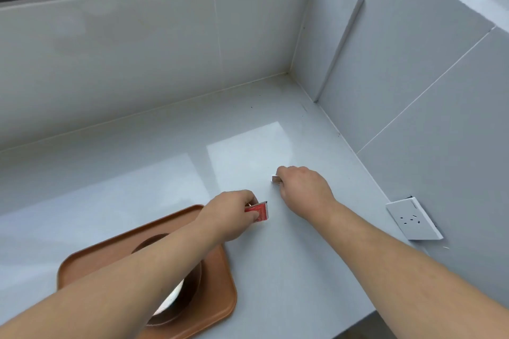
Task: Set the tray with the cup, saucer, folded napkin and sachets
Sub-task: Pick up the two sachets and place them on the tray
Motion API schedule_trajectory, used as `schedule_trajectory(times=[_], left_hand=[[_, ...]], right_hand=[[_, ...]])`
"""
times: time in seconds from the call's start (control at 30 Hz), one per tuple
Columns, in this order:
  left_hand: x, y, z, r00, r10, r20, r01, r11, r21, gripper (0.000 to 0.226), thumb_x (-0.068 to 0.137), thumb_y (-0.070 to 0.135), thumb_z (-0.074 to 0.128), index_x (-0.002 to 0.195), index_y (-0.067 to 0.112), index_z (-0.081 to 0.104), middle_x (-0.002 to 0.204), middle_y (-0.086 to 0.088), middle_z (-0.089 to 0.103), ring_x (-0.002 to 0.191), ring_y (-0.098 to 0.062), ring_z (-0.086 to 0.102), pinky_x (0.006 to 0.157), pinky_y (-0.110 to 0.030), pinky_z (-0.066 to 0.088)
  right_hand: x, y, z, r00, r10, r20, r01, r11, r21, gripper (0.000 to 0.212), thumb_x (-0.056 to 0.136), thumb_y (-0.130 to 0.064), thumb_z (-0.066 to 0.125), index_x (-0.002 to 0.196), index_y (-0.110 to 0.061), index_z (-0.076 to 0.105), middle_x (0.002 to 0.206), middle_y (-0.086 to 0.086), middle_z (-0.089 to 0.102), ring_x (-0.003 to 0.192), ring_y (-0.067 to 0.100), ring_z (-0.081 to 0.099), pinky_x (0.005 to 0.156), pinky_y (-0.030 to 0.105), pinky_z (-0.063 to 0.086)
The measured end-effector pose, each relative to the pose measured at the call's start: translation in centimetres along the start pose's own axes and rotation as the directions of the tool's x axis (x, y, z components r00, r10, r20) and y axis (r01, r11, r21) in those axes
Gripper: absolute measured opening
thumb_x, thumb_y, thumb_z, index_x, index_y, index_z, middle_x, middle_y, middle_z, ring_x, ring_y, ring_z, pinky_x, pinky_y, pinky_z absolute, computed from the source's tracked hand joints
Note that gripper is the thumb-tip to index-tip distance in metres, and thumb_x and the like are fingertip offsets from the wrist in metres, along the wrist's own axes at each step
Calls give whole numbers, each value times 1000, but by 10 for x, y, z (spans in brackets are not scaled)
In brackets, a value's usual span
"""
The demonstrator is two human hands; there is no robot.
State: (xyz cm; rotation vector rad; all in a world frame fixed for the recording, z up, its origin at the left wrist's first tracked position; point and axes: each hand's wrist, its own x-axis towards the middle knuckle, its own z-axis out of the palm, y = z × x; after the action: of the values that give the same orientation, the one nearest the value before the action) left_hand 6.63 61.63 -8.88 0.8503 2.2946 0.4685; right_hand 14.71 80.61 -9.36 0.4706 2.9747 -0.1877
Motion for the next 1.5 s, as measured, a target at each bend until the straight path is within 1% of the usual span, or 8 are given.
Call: schedule_trajectory(times=[0.27, 0.5, 0.7, 0.83, 1.0, 1.13, 1.27, 1.5], left_hand=[[-38, -57, -68, 981, -158, -109, 144, 982, -122, 12, 91, 45, 61, 82, 45, 69, 64, 20, 67, 68, -7, 64, 60, -27, 44], [-74, -93, -99, 958, -218, -185, 189, 968, -165, 38, 77, 71, 58, 75, 36, 73, 67, 22, 72, 63, -1, 64, 56, -29, 48], [-77, -117, -104, 954, -209, -216, 168, 966, -195, 11, 87, 23, 66, 85, 31, 59, 88, 16, 72, 77, -11, 69, 62, -33, 54], [-74, -125, -105, 956, -192, -222, 148, 968, -202, 34, 86, 24, 74, 106, 37, 49, 96, 14, 64, 80, -13, 66, 64, -33, 48], [-61, -128, -97, 966, -181, -184, 146, 971, -188, 21, 90, 22, 69, 85, 41, 64, 91, 13, 68, 86, -14, 64, 66, -27, 48], [-51, -124, -88, 986, -137, -99, 120, 979, -164, 23, 96, 21, 63, 111, 39, 59, 100, 14, 68, 87, -10, 66, 68, -27, 48], [-39, -121, -85, 985, -142, -100, 133, 987, -90, 14, 89, 19, 70, 91, 33, 68, 95, 12, 71, 92, -13, 65, 79, -33, 55], [-26, -124, -78, 985, -132, -109, 138, 989, 51, 8, 87, 31, 76, 93, 35, 71, 88, 10, 61, 85, -15, 57, 61, -28, 39]], right_hand=[[13, -65, -22, 990, 83, 115, -124, 903, 411, 11, 91, -24, 54, 102, -26, 57, 83, -8, 60, 78, 20, 57, 54, 29, 38], [16, -116, -27, 980, 9, 201, -106, 872, 478, 9, 88, -24, 55, 95, -29, 59, 85, -7, 66, 77, 16, 62, 65, 33, 51], [18, -142, -22, 955, -37, 295, -114, 871, 477, 13, 85, -19, 58, 94, -25, 65, 83, -6, 67, 72, 14, 60, 56, 27, 43], [20, -151, -18, 952, -41, 303, -111, 876, 469, 14, 85, -19, 61, 94, -29, 62, 86, -6, 66, 71, 11, 60, 52, 26, 41], [23, -156, -12, 942, -55, 332, -107, 886, 451, 12, 82, -18, 62, 92, -23, 66, 89, -4, 65, 81, 18, 61, 58, 28, 44], [24, -157, -5, 937, -59, 343, -104, 893, 437, 16, 83, -14, 61, 96, -18, 70, 89, -3, 63, 84, 20, 59, 66, 30, 45], [24, -156, 0, 938, -40, 344, -126, 886, 447, 14, 82, -13, 63, 91, -22, 68, 86, -5, 62, 82, 19, 59, 59, 28, 43], [30, -161, 4, 950, -16, 312, -141, 870, 473, 16, 79, -14, 68, 87, -27, 63, 83, -4, 65, 80, 19, 62, 62, 29, 45]])
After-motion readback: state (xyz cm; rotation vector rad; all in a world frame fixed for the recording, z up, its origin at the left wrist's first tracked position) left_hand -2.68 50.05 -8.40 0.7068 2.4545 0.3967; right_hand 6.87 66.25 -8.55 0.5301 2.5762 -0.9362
